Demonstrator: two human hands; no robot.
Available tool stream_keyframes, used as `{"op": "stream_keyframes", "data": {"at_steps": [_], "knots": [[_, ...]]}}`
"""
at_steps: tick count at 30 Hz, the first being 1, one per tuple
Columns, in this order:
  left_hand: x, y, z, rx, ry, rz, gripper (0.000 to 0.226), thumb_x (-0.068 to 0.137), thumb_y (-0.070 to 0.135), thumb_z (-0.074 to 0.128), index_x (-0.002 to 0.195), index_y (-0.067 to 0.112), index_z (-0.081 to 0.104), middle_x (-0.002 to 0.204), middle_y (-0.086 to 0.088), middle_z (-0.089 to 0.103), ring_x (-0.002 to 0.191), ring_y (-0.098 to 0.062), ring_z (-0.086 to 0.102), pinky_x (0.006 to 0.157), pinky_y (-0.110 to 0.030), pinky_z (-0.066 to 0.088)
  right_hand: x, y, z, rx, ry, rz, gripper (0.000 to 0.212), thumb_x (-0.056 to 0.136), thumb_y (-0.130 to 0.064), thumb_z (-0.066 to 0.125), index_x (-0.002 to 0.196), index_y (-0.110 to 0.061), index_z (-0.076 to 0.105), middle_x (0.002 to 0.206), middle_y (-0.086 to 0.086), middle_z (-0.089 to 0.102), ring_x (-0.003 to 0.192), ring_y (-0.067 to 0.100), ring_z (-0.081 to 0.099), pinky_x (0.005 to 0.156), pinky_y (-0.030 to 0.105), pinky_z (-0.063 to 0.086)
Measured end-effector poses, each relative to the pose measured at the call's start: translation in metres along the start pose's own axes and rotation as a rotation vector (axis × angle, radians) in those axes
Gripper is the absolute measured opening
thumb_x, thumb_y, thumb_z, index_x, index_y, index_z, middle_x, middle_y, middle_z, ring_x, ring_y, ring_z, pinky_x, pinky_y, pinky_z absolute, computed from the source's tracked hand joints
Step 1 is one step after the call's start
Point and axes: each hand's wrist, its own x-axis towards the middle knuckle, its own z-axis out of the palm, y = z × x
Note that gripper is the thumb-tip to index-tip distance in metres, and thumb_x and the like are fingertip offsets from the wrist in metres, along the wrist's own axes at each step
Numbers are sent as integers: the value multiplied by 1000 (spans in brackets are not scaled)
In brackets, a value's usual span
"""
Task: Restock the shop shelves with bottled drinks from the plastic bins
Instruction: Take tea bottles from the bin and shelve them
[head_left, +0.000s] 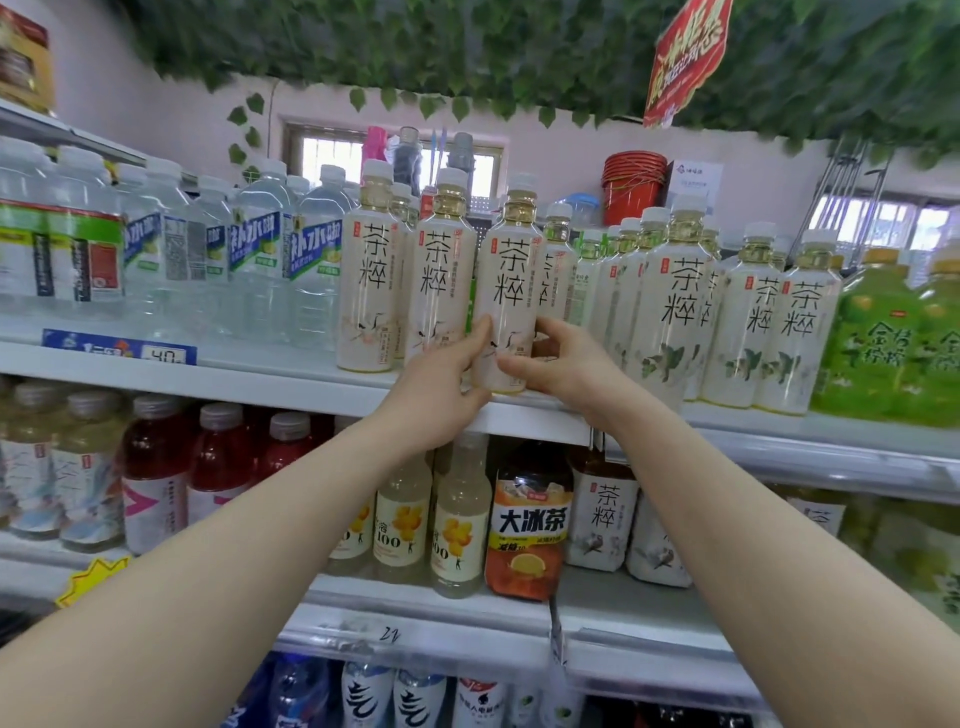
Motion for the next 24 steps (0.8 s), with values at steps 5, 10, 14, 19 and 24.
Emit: {"op": "stream_keyframes", "data": {"at_steps": [5,10,14,19,24], "knots": [[2,-1,2,16,-9,-7,81,93,18,61,156,34,14,154,2,41,144,-20,33,116,-44,34,-1,2,2,-14,21,18,51,87,-22,77,134,-24,58,109,-5,72,103,11,68,100,41,54],[-10,-3,5,-34,89,0,66,93,12,61,152,24,34,148,-5,48,137,-21,43,115,-42,35,-15,-1,3,-203,58,2,51,90,-23,75,138,-22,55,110,-5,69,102,11,64,98,36,51],[-30,7,12,-135,179,59,55,92,6,57,144,24,49,141,-2,53,130,-16,49,112,-39,40,-35,-1,-2,-290,133,-19,61,91,-24,73,146,-17,48,117,1,64,107,16,62,99,33,51],[-62,30,26,-252,168,80,46,93,5,60,137,21,56,132,2,61,119,-7,56,104,-24,45,-81,-1,-12,-300,241,-88,47,92,-17,71,137,-16,58,113,0,66,103,11,64,95,22,51],[-93,50,63,-363,123,38,44,91,8,64,133,21,60,124,6,64,112,-1,58,89,-2,42,-150,17,-24,-364,326,-65,35,94,-20,68,129,-20,63,108,-2,69,97,10,65,89,24,52]]}}
